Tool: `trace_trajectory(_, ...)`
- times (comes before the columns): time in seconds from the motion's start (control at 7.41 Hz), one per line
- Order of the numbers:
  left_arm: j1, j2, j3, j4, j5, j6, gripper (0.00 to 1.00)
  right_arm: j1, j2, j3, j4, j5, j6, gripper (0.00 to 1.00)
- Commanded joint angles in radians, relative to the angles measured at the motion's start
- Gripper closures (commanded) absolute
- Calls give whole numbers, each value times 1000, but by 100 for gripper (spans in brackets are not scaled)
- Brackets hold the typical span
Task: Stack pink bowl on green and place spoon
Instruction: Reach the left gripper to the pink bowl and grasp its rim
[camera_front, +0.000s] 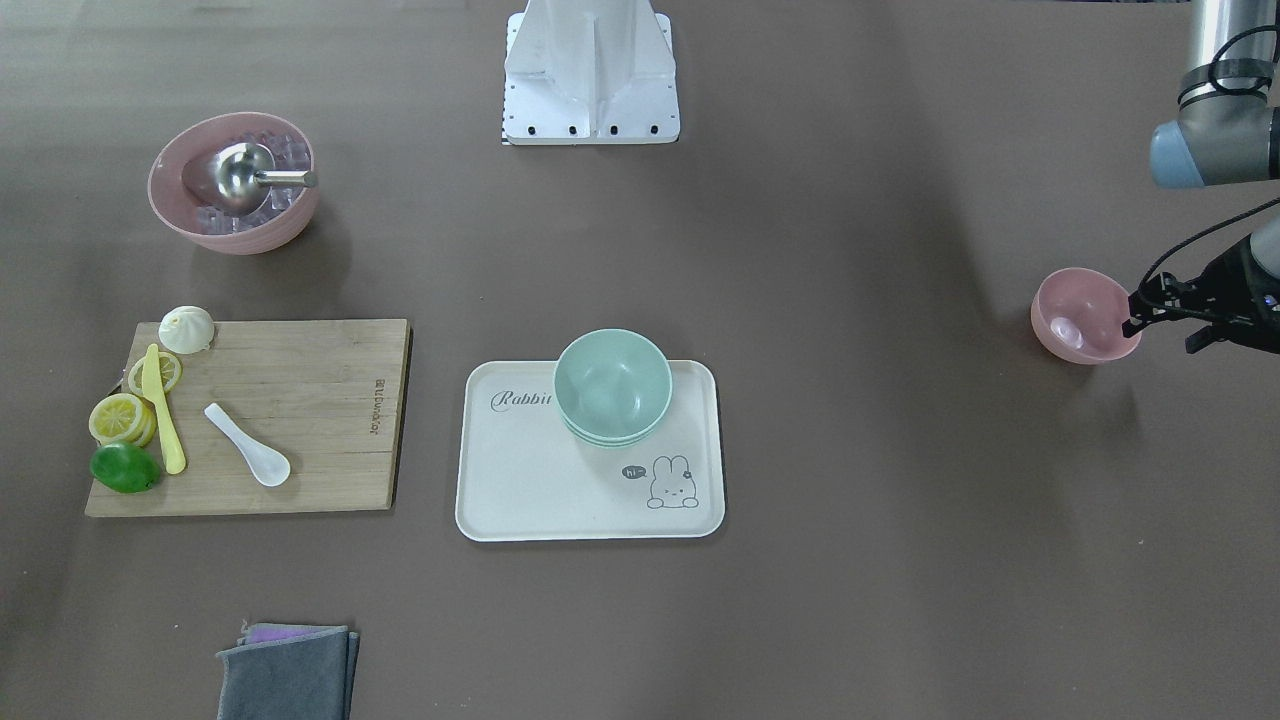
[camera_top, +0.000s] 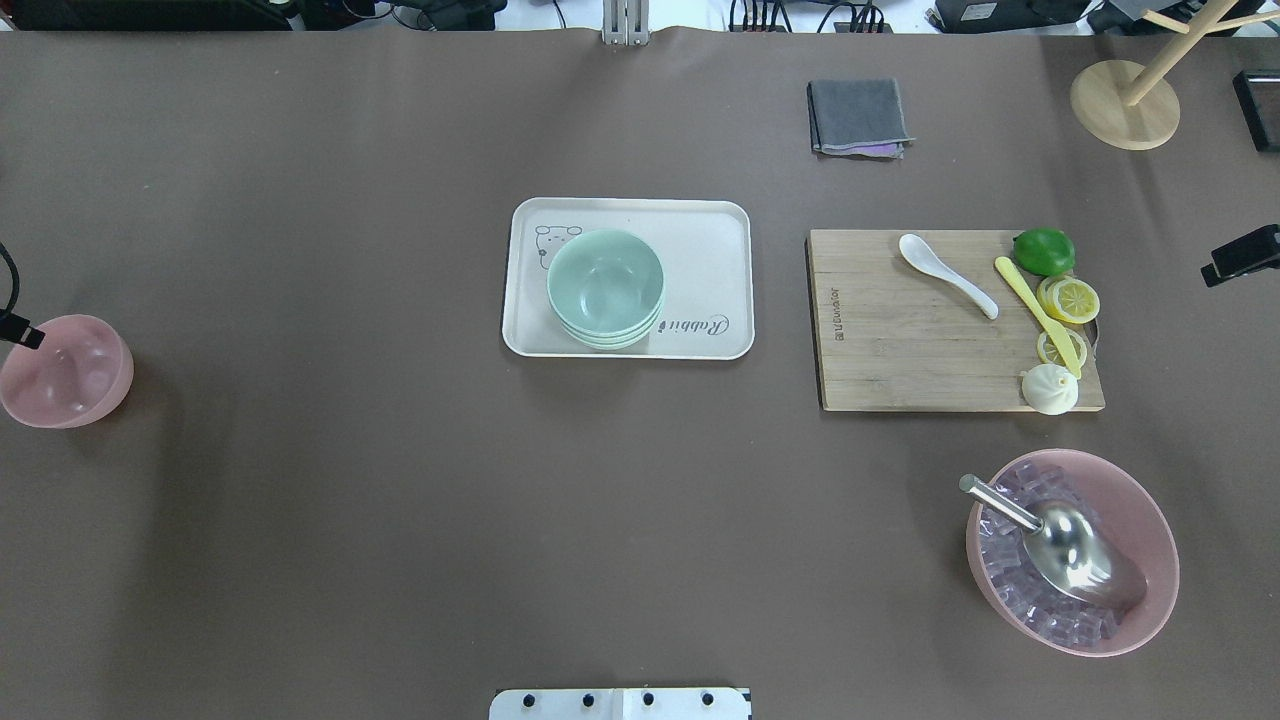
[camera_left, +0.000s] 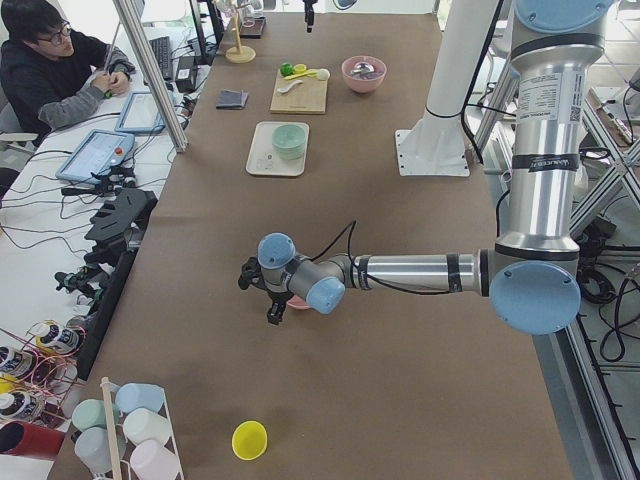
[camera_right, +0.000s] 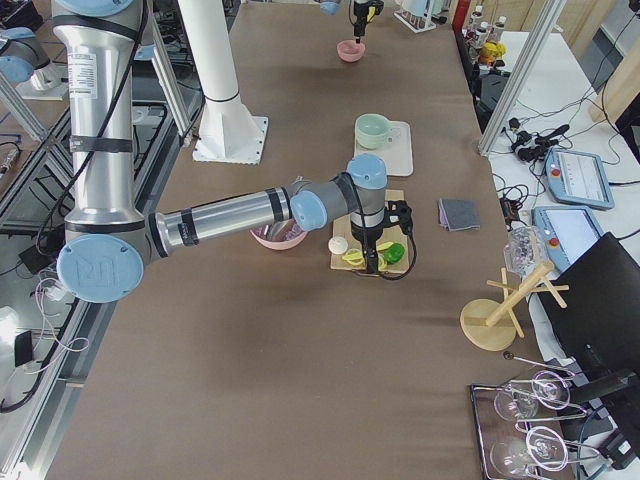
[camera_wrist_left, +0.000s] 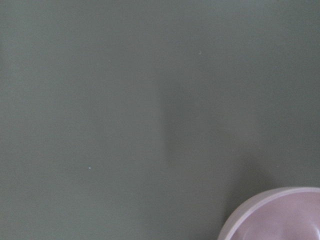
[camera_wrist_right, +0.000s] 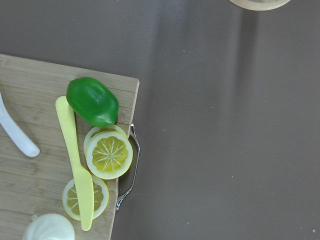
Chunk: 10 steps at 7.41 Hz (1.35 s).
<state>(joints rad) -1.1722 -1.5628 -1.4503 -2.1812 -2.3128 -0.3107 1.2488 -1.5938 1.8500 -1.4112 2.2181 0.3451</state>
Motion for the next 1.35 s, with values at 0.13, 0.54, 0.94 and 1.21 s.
trace_trajectory(0.13, 13, 23, -2, -32, -48, 1, 95, 0, -2, 0, 0, 0, 0, 0)
trace_trajectory(0.54, 9, 33, -18, -46, -121, -7, 100, 0, -2, 2, 0, 0, 0, 0)
trace_trajectory(0.94, 5, 4, -109, -12, -151, -191, 100, 0, 0, 2, 0, 2, 0, 0)
trace_trajectory(1.21, 8, -64, -232, 65, -151, -438, 100, 0, 0, 3, 2, 0, -2, 0)
